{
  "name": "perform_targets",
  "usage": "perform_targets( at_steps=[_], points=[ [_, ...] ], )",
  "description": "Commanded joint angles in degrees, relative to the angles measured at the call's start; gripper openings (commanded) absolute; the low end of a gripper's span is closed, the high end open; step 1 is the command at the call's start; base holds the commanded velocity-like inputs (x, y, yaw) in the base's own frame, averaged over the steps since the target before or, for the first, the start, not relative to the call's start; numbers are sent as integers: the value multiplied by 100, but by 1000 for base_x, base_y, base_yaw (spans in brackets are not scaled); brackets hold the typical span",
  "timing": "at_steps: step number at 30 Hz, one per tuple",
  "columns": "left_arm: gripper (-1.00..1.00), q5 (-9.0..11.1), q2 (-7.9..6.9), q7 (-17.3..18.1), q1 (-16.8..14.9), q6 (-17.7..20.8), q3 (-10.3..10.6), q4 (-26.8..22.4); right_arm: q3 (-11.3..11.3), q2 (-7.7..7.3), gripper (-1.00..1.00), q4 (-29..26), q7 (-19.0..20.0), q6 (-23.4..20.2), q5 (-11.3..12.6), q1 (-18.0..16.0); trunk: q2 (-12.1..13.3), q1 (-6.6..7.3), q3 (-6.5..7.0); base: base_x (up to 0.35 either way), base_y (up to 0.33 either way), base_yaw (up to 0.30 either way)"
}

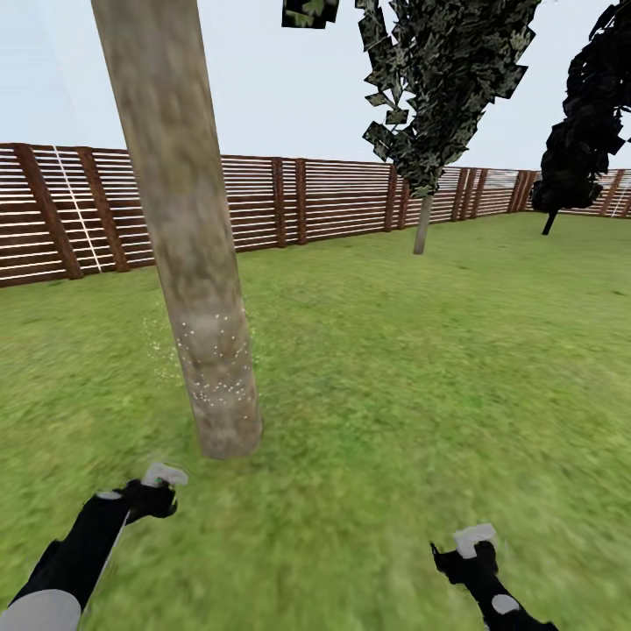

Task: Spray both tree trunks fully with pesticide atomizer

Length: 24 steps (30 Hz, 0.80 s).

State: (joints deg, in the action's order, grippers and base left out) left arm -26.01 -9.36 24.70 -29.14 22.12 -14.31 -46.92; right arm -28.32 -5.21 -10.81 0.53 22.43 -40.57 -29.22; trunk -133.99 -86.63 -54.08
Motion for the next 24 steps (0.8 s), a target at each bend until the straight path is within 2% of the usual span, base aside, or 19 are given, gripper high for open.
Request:
perform_targets(
  at_steps=[1,2,3,5,6,7,8,12,14,17,24],
  points=[
    [-100,-192,-150,563,0,-370,150,113,183,98,100,-310,544,25,-386,-5,-2,1,-6,0,0,0],
    [-100,-308,-258,1003,2,-706,293,177,357,178,100,-620,1094,19,-624,-5,-2,1,-6,0,0,0],
    [-100,-421,-318,1423,3,-985,416,210,449,242,100,-879,1600,13,-755,-6,-2,1,-6,0,0,0],
    [-100,-746,-370,2177,0,-1347,596,236,525,347,100,-1171,2443,9,-856,-46,-2,1,-6,0,0,0],
    [-100,-1150,-361,2629,0,-1489,673,242,547,433,100,-1327,3034,8,-889,-107,-2,1,-6,0,0,0],
    [-100,-1456,-332,2812,3,-1539,753,244,559,502,100,-1393,3392,8,-908,-130,-2,1,-6,0,0,0],
    [-100,-1647,-316,2877,4,-1559,865,244,566,560,100,-1410,3568,8,-917,-137,-2,1,-6,0,0,0],
    [-100,-1778,-185,2850,11,-1536,994,377,697,689,100,-1467,3691,18,-904,-162,-3,1,-6,0,0,0],
    [-100,-1707,-119,2865,12,-1564,1054,385,696,754,100,-1406,3735,21,-916,-163,-3,1,-6,0,0,0],
    [-100,-1620,-21,2850,13,-1578,998,481,601,851,100,-1391,3702,25,-954,-163,-3,1,-6,0,0,0],
    [-100,-1845,208,2853,-39,-1553,1228,665,791,1078,100,-1389,3928,25,-946,-163,-3,1,-6,0,0,0]
  ],
)
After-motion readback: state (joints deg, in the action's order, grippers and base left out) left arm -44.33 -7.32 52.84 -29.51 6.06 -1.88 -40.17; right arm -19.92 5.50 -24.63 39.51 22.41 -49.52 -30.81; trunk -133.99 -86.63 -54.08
